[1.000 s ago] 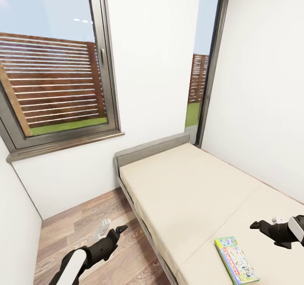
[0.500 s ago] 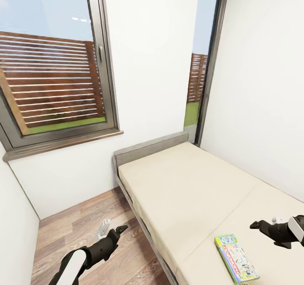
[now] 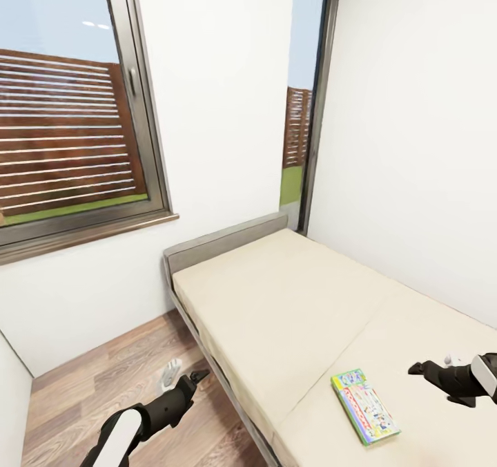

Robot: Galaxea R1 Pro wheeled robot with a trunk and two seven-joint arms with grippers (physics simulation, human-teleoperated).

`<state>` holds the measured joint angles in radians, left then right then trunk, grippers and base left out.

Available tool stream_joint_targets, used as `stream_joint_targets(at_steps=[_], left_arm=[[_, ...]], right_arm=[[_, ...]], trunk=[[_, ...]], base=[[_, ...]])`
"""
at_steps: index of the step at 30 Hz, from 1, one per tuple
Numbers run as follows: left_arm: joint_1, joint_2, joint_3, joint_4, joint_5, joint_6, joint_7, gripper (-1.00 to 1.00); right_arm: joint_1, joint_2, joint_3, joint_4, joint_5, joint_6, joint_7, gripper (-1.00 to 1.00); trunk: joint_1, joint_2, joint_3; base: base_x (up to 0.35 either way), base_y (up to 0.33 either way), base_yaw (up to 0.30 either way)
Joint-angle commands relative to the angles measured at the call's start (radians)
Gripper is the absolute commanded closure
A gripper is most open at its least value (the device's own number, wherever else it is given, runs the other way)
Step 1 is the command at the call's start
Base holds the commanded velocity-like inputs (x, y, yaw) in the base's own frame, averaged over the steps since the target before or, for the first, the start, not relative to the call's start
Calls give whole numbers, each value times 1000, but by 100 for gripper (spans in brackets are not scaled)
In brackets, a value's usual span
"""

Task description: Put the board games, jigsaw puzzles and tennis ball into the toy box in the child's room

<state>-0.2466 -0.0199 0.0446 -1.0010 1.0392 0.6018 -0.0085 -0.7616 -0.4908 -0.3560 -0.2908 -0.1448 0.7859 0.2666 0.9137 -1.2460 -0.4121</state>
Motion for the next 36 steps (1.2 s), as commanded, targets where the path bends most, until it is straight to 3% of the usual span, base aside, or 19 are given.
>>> stream_joint_targets(at_steps=[1,12,28,36], left_arm=[[0,-1,4,-1,2,7,-1,-100],[0,-2,2,-1,2,6,-4,-100],[0,-3,2,-1,2,6,-2,-100],[0,-3,1,-1,2,5,-1,-100]], right_arm=[[-1,0,-3,0,-4,5,4,-100],[4,0,-3,-1,-1,3,81,-100],[13,1,-2,-10,-1,2,104,-100],[15,10,-1,-5,-3,-76,107,-100]], trunk=[[4,-8,-4],[46,-85,-39],[107,-197,-89],[138,-253,-114]], base=[[0,0,-165],[0,0,-74],[0,0,-10],[0,0,-1]])
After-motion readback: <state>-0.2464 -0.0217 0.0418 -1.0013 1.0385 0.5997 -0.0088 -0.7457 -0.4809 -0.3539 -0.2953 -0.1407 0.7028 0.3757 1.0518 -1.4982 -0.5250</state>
